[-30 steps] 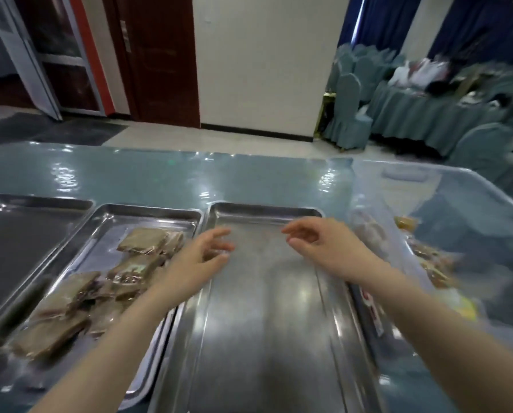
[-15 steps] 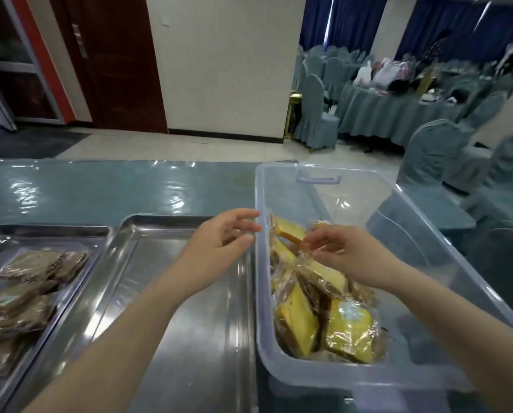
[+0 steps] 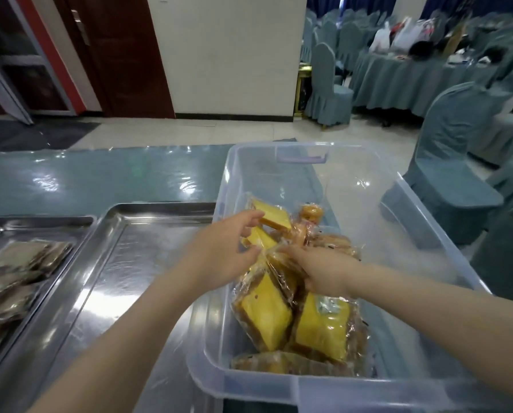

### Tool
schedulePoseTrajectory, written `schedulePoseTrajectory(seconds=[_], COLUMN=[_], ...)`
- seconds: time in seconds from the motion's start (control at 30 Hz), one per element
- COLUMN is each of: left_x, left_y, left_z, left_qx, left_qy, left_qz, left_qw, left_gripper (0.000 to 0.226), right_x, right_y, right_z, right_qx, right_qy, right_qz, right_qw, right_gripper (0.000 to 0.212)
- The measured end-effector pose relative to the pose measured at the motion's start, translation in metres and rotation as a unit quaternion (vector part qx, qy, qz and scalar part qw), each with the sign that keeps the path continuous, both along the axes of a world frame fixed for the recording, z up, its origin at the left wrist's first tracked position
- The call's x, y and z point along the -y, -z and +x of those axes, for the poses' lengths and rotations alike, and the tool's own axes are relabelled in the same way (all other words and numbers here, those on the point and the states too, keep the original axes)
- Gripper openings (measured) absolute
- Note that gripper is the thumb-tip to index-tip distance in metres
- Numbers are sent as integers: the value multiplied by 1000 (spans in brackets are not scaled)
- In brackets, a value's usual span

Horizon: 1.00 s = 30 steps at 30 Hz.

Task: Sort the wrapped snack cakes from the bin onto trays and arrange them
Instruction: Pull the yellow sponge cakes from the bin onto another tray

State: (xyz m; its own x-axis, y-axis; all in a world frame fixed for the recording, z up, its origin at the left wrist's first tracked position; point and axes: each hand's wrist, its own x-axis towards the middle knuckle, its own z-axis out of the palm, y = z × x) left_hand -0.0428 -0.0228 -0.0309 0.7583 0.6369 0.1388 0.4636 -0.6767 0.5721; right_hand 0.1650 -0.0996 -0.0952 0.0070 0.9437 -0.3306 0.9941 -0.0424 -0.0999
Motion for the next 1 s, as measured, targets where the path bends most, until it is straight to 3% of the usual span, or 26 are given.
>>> schedulePoseTrajectory(seconds=[0.07, 0.2, 0.37, 0.47, 0.57, 0.73, 0.87, 0.93, 1.0], left_x=[1, 3, 10, 10, 11, 19, 22, 23, 22], left_y=[-4, -11, 3, 8, 13, 19, 24, 25, 24], left_z=[7, 38, 63, 62, 64, 65, 67, 68, 69], left_qx=[-28, -240, -394, -410, -406, -445, -479, -475, -459], left_qy=[-37, -24, 28, 10, 7, 18, 29, 21, 5], left_qz=[9, 96, 69, 74, 83, 43, 92, 72, 44], left_qw=[999, 966, 916, 909, 910, 894, 873, 877, 887], left_gripper=[53, 52, 59, 53, 47, 76, 80, 85, 89], right_x=[-6, -3, 20, 35, 44, 46, 37, 31, 25], right_y=[-7, -26, -21, -8, 6, 14, 13, 8, 4], right_z=[3, 21, 12, -6, -20, -24, -14, -5, 2], right_qx=[-13, -45, -1, -13, 23, 101, 126, 138, 138], right_qy=[21, -1, -64, -40, -34, -36, -51, -58, -44], right_qz=[29, 53, -117, -193, -223, -216, -166, -108, -93], right_qw=[999, 998, 991, 980, 974, 970, 977, 983, 985], right_gripper=[86, 90, 90, 105, 108, 117, 101, 89, 89])
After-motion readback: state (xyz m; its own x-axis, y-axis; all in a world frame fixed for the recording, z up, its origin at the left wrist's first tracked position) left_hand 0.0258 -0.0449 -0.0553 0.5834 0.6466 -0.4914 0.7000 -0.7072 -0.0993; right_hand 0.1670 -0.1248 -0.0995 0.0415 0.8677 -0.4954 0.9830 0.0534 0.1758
